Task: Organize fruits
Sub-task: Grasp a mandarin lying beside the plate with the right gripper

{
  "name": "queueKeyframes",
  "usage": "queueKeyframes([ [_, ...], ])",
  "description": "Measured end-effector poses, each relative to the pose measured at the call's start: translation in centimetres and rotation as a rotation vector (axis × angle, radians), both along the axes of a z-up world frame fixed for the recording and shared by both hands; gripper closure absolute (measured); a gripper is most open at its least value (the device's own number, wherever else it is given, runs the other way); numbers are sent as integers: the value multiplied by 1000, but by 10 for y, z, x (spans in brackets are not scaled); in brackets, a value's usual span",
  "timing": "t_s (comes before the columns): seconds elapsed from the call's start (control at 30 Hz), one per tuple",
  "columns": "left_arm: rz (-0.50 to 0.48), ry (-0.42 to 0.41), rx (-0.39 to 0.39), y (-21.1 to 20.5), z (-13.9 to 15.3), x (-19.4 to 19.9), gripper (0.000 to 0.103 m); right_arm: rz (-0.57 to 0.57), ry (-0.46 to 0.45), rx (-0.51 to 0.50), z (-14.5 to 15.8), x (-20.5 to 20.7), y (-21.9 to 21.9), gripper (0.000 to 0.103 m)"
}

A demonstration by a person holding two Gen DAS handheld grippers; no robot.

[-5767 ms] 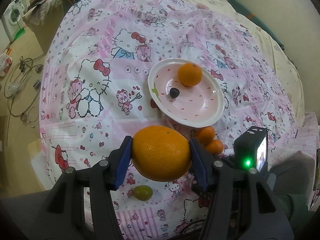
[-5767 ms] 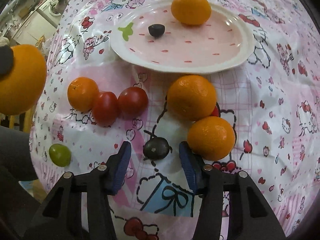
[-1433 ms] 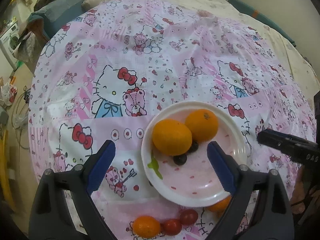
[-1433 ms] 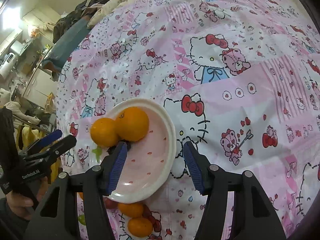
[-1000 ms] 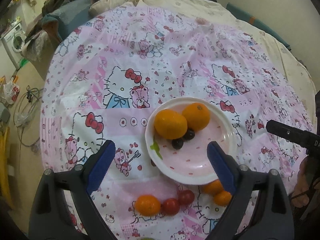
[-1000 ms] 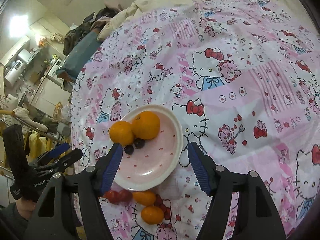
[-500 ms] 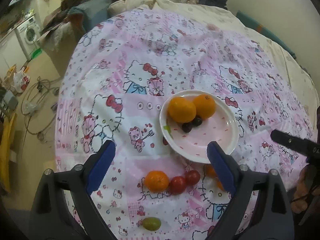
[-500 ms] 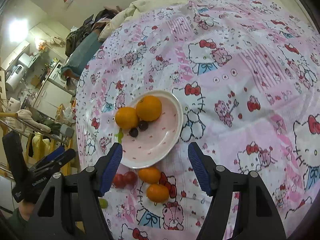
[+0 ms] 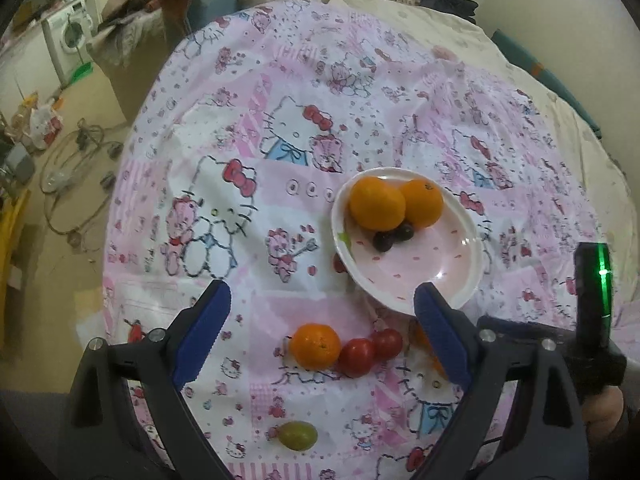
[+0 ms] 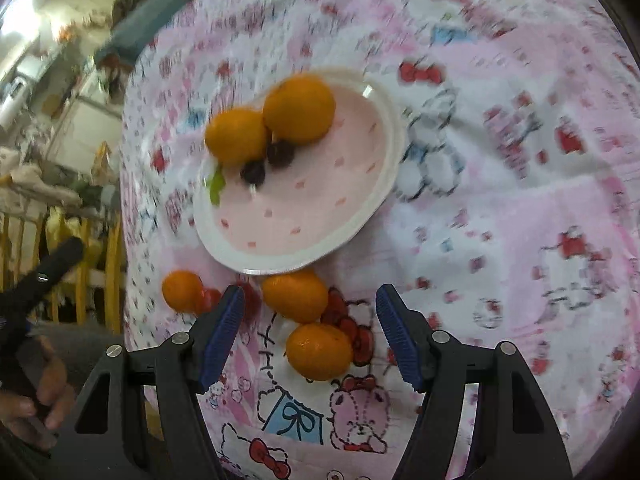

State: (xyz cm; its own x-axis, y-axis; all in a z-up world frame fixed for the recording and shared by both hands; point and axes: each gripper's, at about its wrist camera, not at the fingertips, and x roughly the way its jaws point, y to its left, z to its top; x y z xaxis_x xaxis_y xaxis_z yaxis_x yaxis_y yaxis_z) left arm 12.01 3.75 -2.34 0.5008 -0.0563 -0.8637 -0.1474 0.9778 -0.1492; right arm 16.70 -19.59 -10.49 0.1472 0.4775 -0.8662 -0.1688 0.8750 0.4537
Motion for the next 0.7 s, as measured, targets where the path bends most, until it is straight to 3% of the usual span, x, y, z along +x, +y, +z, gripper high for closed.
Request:
queueKeyframes([
  [0.27,29,3,-36,8,1,4,12,114,25,-107,-27,6,33,34],
  [0.5,65,19,-75,16,-2,10,12,148,-3,-97,-24,4,37,57],
  [0.7,52,24,-48,12,-4,11,12,169,-17,-106,-23,5,40,59],
])
